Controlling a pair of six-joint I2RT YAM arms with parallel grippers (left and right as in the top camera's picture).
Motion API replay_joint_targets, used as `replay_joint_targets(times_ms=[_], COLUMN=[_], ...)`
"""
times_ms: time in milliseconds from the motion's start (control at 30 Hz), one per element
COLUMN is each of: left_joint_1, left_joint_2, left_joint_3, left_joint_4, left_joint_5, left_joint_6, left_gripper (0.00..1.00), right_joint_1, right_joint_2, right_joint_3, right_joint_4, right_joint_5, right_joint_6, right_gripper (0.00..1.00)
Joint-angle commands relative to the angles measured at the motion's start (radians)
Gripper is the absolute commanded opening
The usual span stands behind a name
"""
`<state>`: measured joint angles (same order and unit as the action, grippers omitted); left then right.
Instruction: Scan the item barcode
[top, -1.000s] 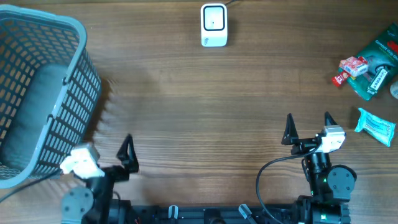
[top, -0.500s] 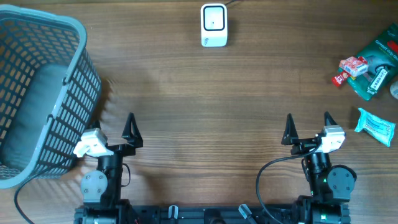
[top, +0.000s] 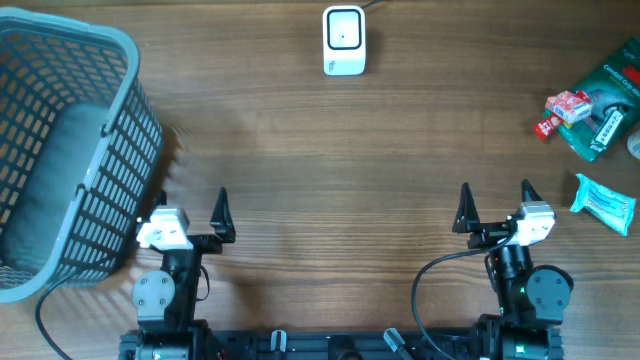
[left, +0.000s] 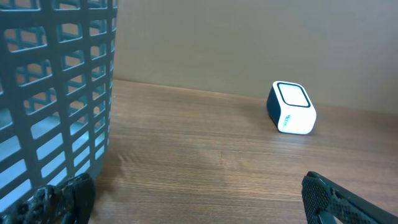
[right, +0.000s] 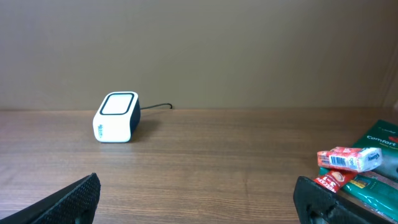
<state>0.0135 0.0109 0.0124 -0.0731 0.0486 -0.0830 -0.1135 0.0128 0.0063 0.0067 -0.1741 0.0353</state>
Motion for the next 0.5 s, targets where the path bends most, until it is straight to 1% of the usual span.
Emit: replay_joint_targets(times_ms=[0,467], left_joint_1=[0.005,0.005], left_joint_2=[-0.007,-0.007], left_joint_3=[-0.007,-0.007], left_joint_4=[-0.002,0.002], left_joint_5=[0.039,0.029], left_joint_6=[0.028,0.023], left_gripper=[1.00,1.00], right_joint_1=[0.005,0.005], right_joint_2=[-0.009,-0.009], right_joint_3=[-0.001,-0.001], right_joint_4=[0.004,0.003], right_joint_5=[0.021,0.021], right_joint_6=[-0.008,-0.008], right_gripper=[1.00,1.00])
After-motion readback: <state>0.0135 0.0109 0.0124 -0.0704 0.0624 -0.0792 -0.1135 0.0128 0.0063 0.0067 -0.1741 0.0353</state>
